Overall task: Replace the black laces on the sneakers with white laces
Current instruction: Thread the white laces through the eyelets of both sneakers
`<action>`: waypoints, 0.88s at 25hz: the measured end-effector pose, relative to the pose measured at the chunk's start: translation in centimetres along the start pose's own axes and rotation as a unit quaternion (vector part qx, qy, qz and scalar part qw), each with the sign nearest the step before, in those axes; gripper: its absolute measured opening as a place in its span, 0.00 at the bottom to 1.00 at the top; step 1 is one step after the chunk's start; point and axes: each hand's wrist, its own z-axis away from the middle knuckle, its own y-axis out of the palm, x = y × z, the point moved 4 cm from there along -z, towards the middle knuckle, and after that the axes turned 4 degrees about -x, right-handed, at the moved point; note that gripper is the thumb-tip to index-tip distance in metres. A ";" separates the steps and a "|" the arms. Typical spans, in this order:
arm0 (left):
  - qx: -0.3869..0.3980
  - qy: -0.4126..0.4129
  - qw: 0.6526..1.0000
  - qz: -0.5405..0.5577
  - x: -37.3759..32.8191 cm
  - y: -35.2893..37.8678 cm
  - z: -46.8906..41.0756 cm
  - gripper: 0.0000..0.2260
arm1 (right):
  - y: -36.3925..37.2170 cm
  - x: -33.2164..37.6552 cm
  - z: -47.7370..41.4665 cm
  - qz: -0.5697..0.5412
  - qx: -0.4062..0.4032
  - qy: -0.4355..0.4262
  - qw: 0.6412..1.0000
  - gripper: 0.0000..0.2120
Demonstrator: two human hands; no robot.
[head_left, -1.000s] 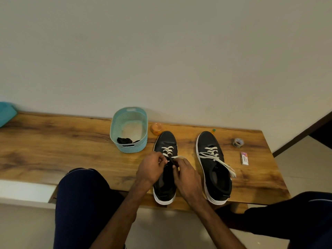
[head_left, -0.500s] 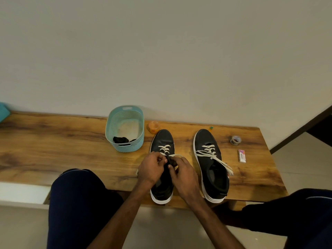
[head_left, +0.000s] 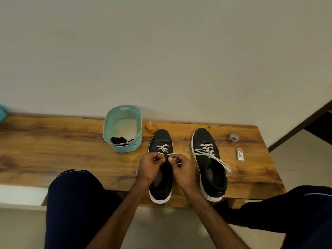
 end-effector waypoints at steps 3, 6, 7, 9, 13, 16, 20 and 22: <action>-0.013 0.032 0.998 -0.054 -1.1 -0.7 0.4 0.06 | 0.4 -0.2 -1.1 0.007 -0.014 0.037 0.999 0.02; -0.046 0.087 0.967 -0.237 -1.2 -2.0 1.1 0.25 | -0.4 0.6 -1.0 0.004 -0.038 0.036 0.999 0.05; -0.063 0.079 0.953 -0.285 -0.7 -2.3 1.3 0.32 | -1.2 1.4 -0.7 -0.028 -0.049 0.037 0.998 0.06; -0.094 0.016 0.952 -0.292 0.4 -2.6 1.9 0.42 | -3.5 4.2 -0.3 -0.187 -0.060 0.056 0.979 0.06; -0.136 -0.084 0.960 -0.231 0.9 -2.3 2.8 0.50 | -12.2 13.4 0.8 -0.422 -0.021 -0.046 0.905 0.08; -0.132 -0.097 0.957 -0.237 0.8 -2.3 2.9 0.50 | -16.8 16.3 1.4 -0.415 0.041 -0.103 0.903 0.06; -0.133 -0.075 0.974 -0.169 0.4 -1.7 2.9 0.32 | -12.9 11.3 0.4 -0.272 0.082 -0.028 0.959 0.05; -0.138 -0.081 0.980 -0.122 0.2 -1.7 3.0 0.20 | -9.7 6.7 0.0 -0.182 0.104 0.032 0.977 0.06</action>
